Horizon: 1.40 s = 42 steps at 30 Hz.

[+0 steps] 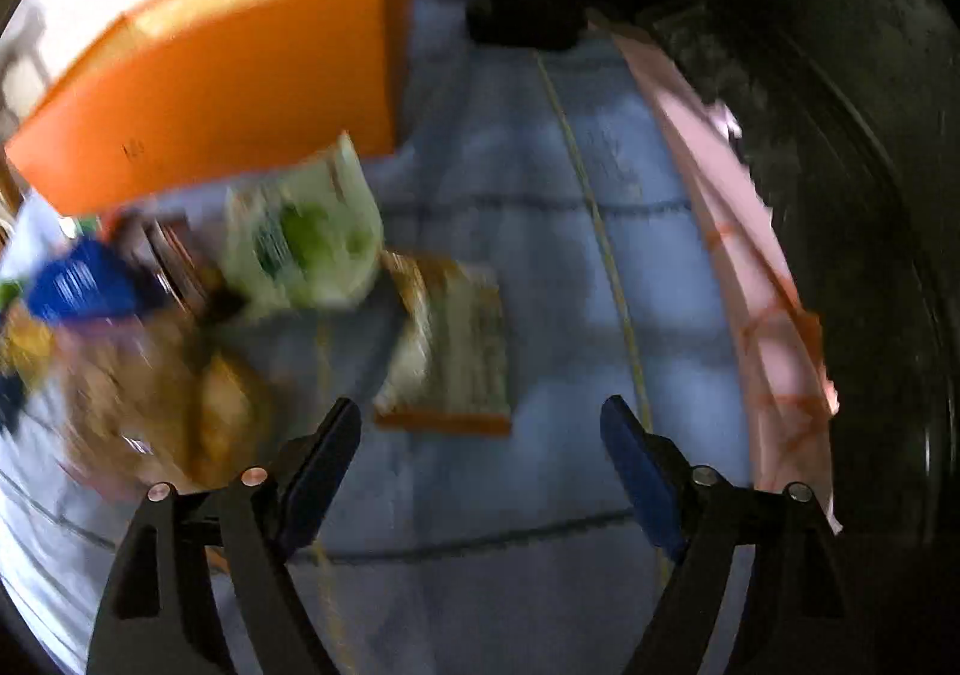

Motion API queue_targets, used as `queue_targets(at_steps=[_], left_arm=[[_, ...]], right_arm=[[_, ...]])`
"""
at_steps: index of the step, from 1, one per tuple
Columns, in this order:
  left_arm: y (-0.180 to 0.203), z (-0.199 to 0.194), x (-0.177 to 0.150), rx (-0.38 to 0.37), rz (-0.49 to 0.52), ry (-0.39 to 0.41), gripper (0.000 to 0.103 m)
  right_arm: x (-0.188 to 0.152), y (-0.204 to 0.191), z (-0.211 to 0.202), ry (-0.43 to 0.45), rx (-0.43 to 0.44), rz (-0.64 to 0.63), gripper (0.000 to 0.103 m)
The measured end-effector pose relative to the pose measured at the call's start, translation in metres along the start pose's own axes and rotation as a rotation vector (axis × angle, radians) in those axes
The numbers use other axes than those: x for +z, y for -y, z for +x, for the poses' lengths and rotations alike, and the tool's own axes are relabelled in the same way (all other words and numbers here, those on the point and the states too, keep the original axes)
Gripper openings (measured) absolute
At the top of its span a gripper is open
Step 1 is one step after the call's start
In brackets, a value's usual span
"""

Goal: Organize snacks
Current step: 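Grasp the blue snack bag with the left tool while the right tool grasps the striped chip bag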

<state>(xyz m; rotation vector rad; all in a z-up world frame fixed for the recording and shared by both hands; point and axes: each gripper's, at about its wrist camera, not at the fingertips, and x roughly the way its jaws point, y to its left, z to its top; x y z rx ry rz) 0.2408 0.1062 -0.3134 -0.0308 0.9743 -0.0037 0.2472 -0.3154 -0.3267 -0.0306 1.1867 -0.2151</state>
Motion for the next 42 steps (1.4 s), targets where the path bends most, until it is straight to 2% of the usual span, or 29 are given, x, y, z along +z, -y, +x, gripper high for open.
queue_targets(at_steps=[4,9,12,13,14,15,16,17,20,23,25,30,38,40,42], left_arm=[[-0.006,0.012,0.010,0.052,-0.063,0.029,0.098],[0.000,0.039,0.028,0.063,-0.144,0.003,0.098],[0.002,0.058,0.025,0.145,-0.158,-0.037,0.098],[-0.003,0.059,0.020,0.159,-0.188,-0.043,0.096],[-0.005,0.054,0.015,0.168,-0.207,-0.026,0.089],[-0.007,0.051,0.011,0.178,-0.213,-0.010,0.075],[-0.007,0.047,0.007,0.160,-0.196,0.002,0.069],[-0.005,0.044,0.004,0.150,-0.170,0.006,0.068],[0.006,0.039,-0.006,0.101,-0.070,-0.001,0.064],[0.004,0.029,-0.016,0.040,-0.088,-0.005,0.059],[0.004,0.022,-0.023,-0.009,-0.098,-0.003,0.054],[0.014,0.002,-0.042,-0.095,-0.054,-0.008,0.050],[0.021,-0.033,-0.048,-0.171,-0.032,0.045,0.049],[0.021,-0.038,-0.046,-0.175,-0.026,0.050,0.049],[0.019,-0.037,-0.048,-0.164,-0.023,0.043,0.049]], right_arm=[[0.005,-0.005,-0.002,0.021,-0.003,0.004,0.081],[0.011,-0.012,0.001,0.029,-0.002,0.000,0.082],[0.016,-0.013,0.010,0.000,-0.029,-0.015,0.082],[0.015,-0.015,0.016,-0.019,-0.032,-0.024,0.077],[0.012,-0.016,0.020,-0.036,-0.027,-0.033,0.058],[0.008,-0.016,0.024,-0.055,0.013,-0.031,0.042],[0.005,-0.013,0.022,-0.041,0.062,0.000,0.028],[0.004,-0.009,0.024,-0.047,0.108,0.024,0.015],[0.004,-0.006,0.024,-0.051,0.126,0.046,0.009],[0.003,-0.003,0.024,-0.056,0.147,0.072,0.001],[0.000,0.003,0.020,-0.035,0.179,0.109,0.000],[-0.012,0.011,-0.008,0.032,0.246,0.140,0.000],[-0.029,0.016,-0.051,0.086,0.313,0.166,0.000],[-0.032,0.019,-0.052,0.068,0.319,0.163,0.000],[-0.025,0.025,-0.041,0.059,0.290,0.168,0.005]])
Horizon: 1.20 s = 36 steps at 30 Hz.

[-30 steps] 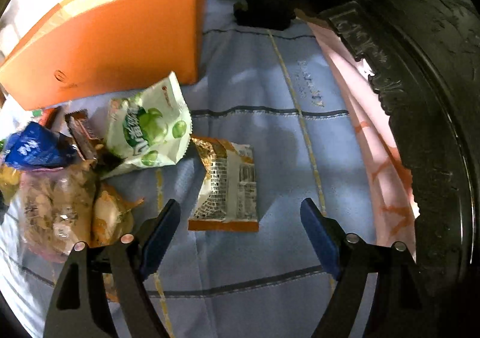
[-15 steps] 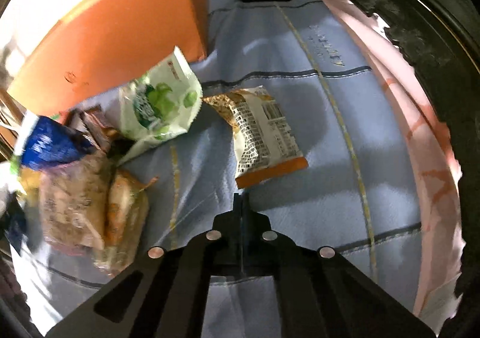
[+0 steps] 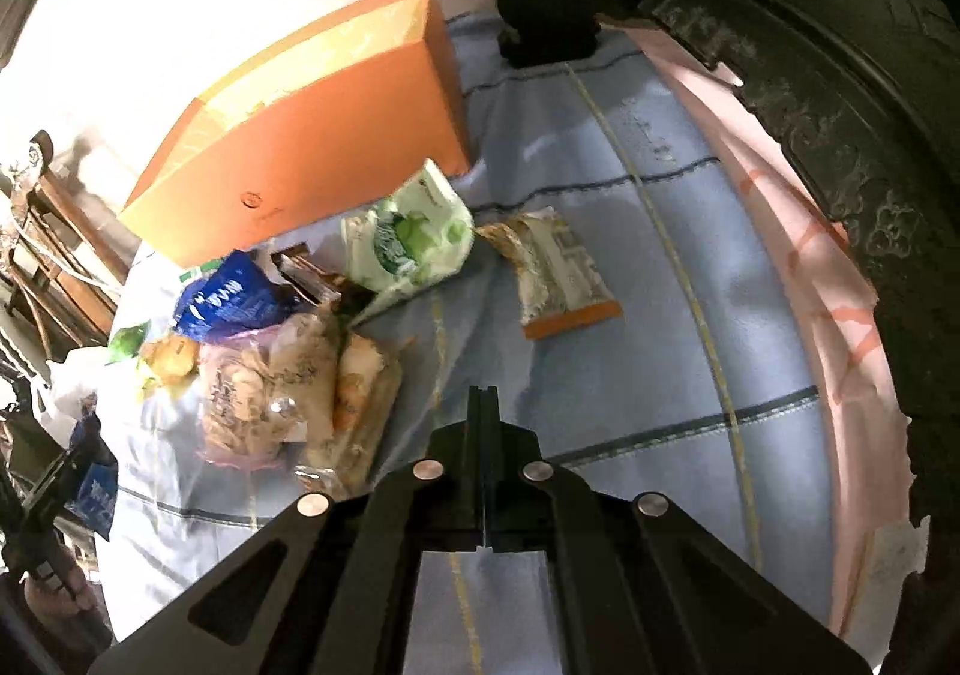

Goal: Organize snacks
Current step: 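Grasp the blue snack bag with the left tool while the right tool grasps the striped chip bag, then carry both bags over the orange box and open both tools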

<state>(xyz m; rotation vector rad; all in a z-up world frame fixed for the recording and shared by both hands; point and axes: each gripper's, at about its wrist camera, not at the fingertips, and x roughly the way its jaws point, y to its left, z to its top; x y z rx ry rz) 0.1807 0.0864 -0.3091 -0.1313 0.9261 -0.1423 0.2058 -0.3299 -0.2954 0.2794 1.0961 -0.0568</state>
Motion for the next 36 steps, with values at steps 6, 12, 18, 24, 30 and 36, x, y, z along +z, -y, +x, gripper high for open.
queue_targets(at_steps=[6,12,18,24,30,36], left_arm=[[-0.005,0.003,-0.011,0.004,-0.006,-0.037,0.049],[0.006,-0.008,-0.013,0.002,0.030,-0.045,0.049],[-0.002,-0.018,-0.007,-0.013,-0.012,-0.015,0.049],[0.013,-0.030,0.009,-0.070,-0.004,0.049,0.049],[0.048,-0.048,0.044,-0.141,0.052,0.123,0.049],[0.080,-0.059,0.101,-0.182,0.103,0.205,0.050]], right_arm=[[0.041,-0.020,0.014,0.101,-0.183,-0.175,0.083],[0.070,-0.023,0.091,-0.088,-0.290,-0.296,0.068],[0.060,-0.010,0.061,-0.065,-0.110,-0.156,0.026],[0.037,-0.029,-0.010,0.063,0.040,-0.071,0.026],[0.045,-0.065,-0.076,0.163,0.141,-0.123,0.026],[0.090,-0.098,-0.119,0.271,0.204,-0.165,0.026]])
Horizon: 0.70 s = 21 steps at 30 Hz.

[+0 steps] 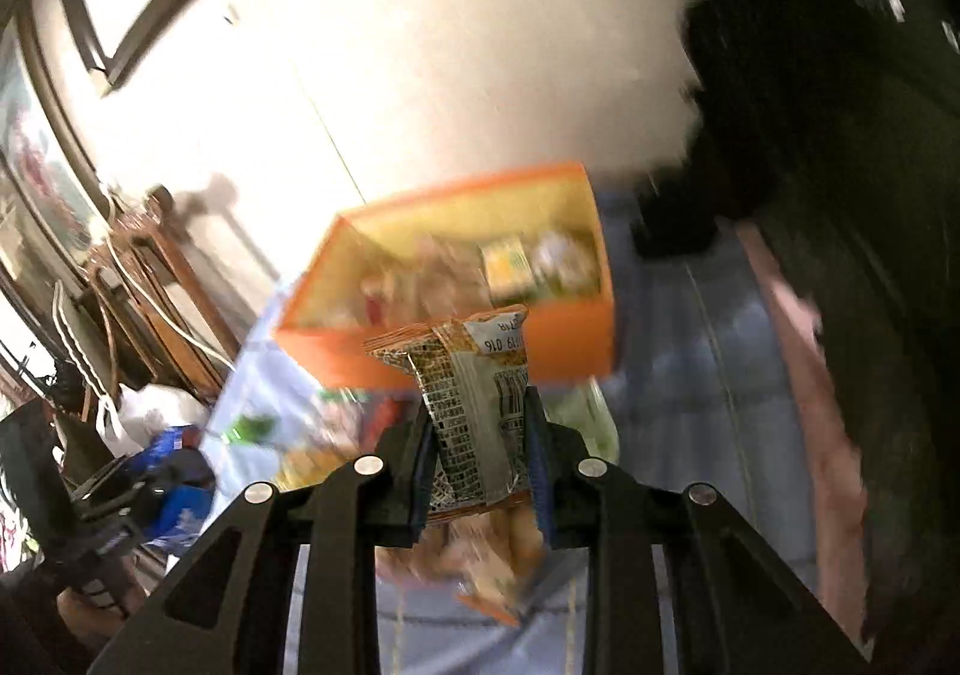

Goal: Organize snacks
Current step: 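Carry both bags over the orange box and open both tools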

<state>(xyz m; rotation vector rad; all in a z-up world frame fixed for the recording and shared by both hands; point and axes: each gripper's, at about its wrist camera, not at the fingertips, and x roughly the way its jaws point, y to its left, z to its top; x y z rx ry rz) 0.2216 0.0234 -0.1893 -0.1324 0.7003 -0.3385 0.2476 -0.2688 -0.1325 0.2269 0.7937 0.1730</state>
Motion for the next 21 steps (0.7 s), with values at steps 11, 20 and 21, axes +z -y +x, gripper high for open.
queue_targets(at_steps=[11,20,21], left_arm=[[0.036,0.056,0.162,0.003,0.066,0.129,0.052],[-0.001,0.096,0.147,0.065,0.002,0.019,0.093],[-0.013,0.093,0.134,0.070,-0.009,0.007,0.093]], right_arm=[[0.151,-0.044,0.029,0.139,0.012,-0.128,0.029],[0.127,-0.007,0.073,0.024,-0.144,-0.098,0.077],[0.115,-0.003,0.074,0.005,-0.145,-0.082,0.077]])
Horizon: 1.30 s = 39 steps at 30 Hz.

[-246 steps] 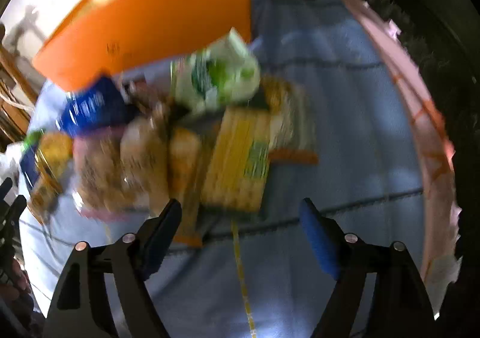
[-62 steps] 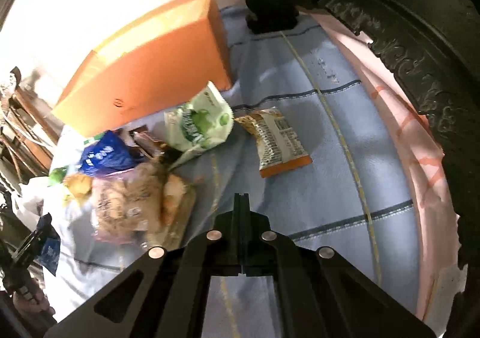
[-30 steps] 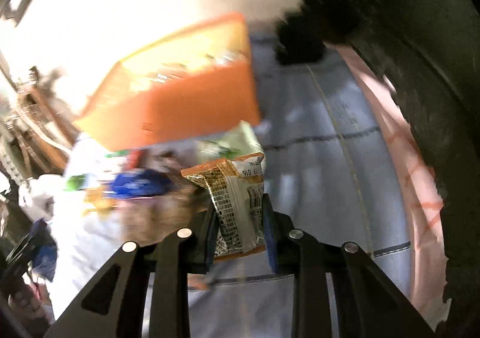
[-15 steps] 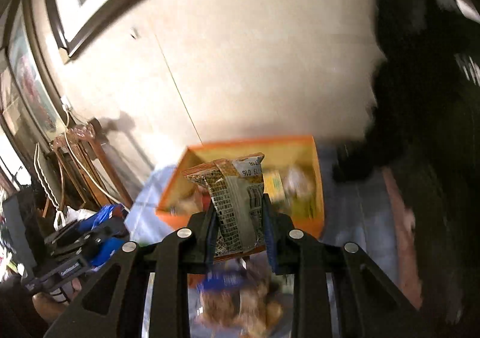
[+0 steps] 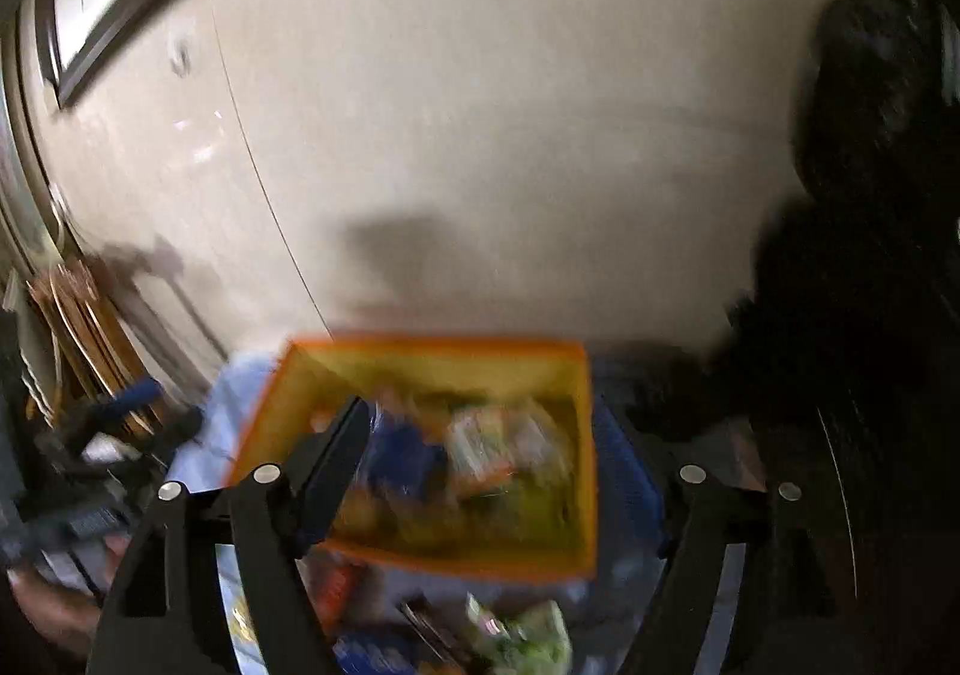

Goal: Organize snacks
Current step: 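Carry both bags over the orange box and open both tools, then grasp the green candy bag with the left tool while the right tool grasps the brown-printed bag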

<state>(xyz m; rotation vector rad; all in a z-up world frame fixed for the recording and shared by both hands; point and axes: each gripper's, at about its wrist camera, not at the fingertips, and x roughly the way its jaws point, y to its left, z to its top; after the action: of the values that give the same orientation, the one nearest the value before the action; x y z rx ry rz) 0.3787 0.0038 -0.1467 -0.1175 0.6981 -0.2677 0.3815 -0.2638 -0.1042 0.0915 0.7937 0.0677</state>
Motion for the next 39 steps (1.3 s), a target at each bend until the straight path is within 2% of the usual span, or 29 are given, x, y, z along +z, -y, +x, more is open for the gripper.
queue_targets(at_steps=[4,5,9,12,15,19,22,26,27,28,29,30,34,35,37,38,39], left_arm=[[-0.057,-0.011,-0.056,0.081,-0.069,-0.058,0.093],[-0.082,-0.016,-0.078,0.114,-0.105,-0.087,0.093],[-0.152,-0.023,-0.138,0.232,-0.193,-0.185,0.093],[-0.175,-0.027,-0.168,0.295,-0.202,-0.230,0.093],[-0.173,-0.019,-0.179,0.328,-0.160,-0.246,0.093],[-0.155,0.004,-0.174,0.353,-0.055,-0.248,0.093],[-0.146,0.022,-0.168,0.362,-0.019,-0.248,0.093],[-0.154,0.048,-0.167,0.390,-0.015,-0.277,0.093],[-0.156,0.052,-0.167,0.386,-0.024,-0.284,0.087],[-0.158,0.056,-0.167,0.385,-0.026,-0.292,0.066],[-0.159,0.061,-0.169,0.384,-0.019,-0.319,0.056],[-0.158,0.065,-0.172,0.376,-0.018,-0.337,0.053],[-0.154,0.066,-0.184,0.370,-0.009,-0.333,0.054],[-0.155,0.065,-0.185,0.371,-0.023,-0.327,0.056],[-0.161,0.064,-0.186,0.385,-0.050,-0.326,0.068],[-0.163,0.064,-0.187,0.380,-0.058,-0.326,0.068],[-0.163,0.064,-0.188,0.376,-0.053,-0.327,0.067]], right_arm=[[-0.078,0.004,0.006,-0.108,-0.013,0.042,0.077],[-0.094,0.001,0.009,-0.134,-0.019,0.033,0.078],[-0.164,-0.019,0.018,-0.231,-0.063,-0.064,0.077],[-0.197,-0.034,0.025,-0.266,-0.085,-0.129,0.077],[-0.211,-0.035,0.030,-0.307,-0.083,-0.114,0.076],[-0.222,-0.044,0.039,-0.329,-0.095,-0.142,0.076],[-0.224,-0.047,0.039,-0.331,-0.095,-0.153,0.076],[-0.222,-0.046,0.042,-0.319,-0.090,-0.142,0.076],[-0.221,-0.046,0.044,-0.317,-0.083,-0.137,0.069],[-0.222,-0.046,0.048,-0.324,-0.088,-0.140,0.060],[-0.223,-0.046,0.052,-0.333,-0.095,-0.141,0.059],[-0.224,-0.046,0.055,-0.339,-0.093,-0.136,0.059],[-0.228,-0.053,0.066,-0.330,-0.085,-0.170,0.070],[-0.229,-0.056,0.071,-0.335,-0.075,-0.178,0.070],[-0.232,-0.059,0.085,-0.365,-0.088,-0.189,0.070],[-0.234,-0.060,0.092,-0.384,-0.108,-0.196,0.072],[-0.236,-0.063,0.096,-0.374,-0.145,-0.229,0.069]])
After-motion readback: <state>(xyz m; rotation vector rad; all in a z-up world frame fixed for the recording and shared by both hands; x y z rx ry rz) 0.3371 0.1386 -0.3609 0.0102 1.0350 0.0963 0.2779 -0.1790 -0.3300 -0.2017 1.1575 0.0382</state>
